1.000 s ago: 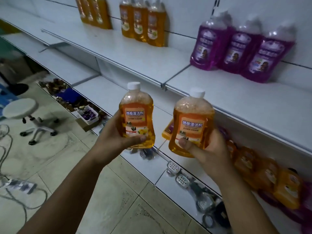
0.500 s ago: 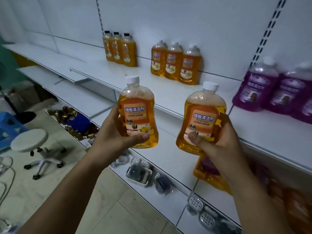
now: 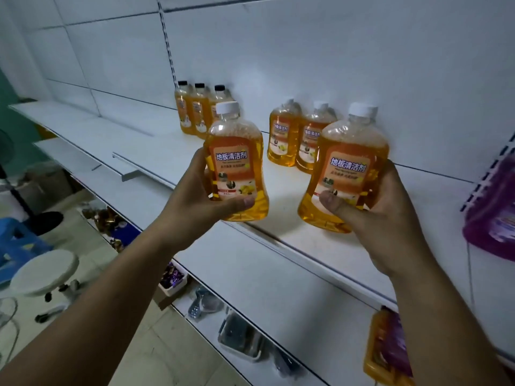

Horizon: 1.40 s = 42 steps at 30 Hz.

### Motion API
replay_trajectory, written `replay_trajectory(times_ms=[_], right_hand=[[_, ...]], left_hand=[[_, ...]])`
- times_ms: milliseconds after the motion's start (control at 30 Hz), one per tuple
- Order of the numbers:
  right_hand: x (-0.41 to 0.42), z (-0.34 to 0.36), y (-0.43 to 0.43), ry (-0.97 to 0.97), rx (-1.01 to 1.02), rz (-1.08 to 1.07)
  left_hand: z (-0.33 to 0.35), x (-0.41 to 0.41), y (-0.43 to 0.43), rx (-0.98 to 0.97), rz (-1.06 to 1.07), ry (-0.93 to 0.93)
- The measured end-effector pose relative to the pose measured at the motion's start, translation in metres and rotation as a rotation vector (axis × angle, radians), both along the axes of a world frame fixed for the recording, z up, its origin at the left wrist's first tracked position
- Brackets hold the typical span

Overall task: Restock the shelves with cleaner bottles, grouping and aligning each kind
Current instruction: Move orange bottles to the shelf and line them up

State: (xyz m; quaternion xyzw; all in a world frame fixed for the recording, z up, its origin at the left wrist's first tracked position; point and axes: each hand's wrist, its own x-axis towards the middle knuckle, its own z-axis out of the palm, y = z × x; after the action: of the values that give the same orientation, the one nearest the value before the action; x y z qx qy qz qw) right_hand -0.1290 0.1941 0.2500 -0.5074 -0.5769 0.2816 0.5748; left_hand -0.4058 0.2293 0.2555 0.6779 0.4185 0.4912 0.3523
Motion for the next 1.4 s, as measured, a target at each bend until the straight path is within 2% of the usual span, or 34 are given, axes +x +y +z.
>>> replay_trajectory(times_ms=[333, 633, 867, 1100, 1233, 1400], right_hand=[[-0.023, 0.008, 0.062, -0.100, 0.008, -0.223], [-0.058, 0.009, 0.123, -0.076, 0.029, -0.387], [-0.064, -0.011, 0.156, -0.095, -0.004, -0.485], [-0.065, -0.024, 0.165, -0.129, -0.076, -0.501], [-0.064, -0.030, 0.168, -0.147, -0.114, -0.539], [-0.063, -0.033, 0.172, -0.171, -0.094, -0.583]], left_hand=[[0.008, -0.011, 0.139, 0.105, -0.175, 0.153], [0.004, -0.007, 0.228, 0.131, -0.292, 0.202], [-0.009, 0.009, 0.249, 0.116, -0.300, 0.198], [-0.025, 0.021, 0.247, 0.007, -0.310, 0.166], [-0.026, 0.027, 0.248, 0.024, -0.276, 0.222], [-0.029, 0.029, 0.248, 0.058, -0.380, 0.215]])
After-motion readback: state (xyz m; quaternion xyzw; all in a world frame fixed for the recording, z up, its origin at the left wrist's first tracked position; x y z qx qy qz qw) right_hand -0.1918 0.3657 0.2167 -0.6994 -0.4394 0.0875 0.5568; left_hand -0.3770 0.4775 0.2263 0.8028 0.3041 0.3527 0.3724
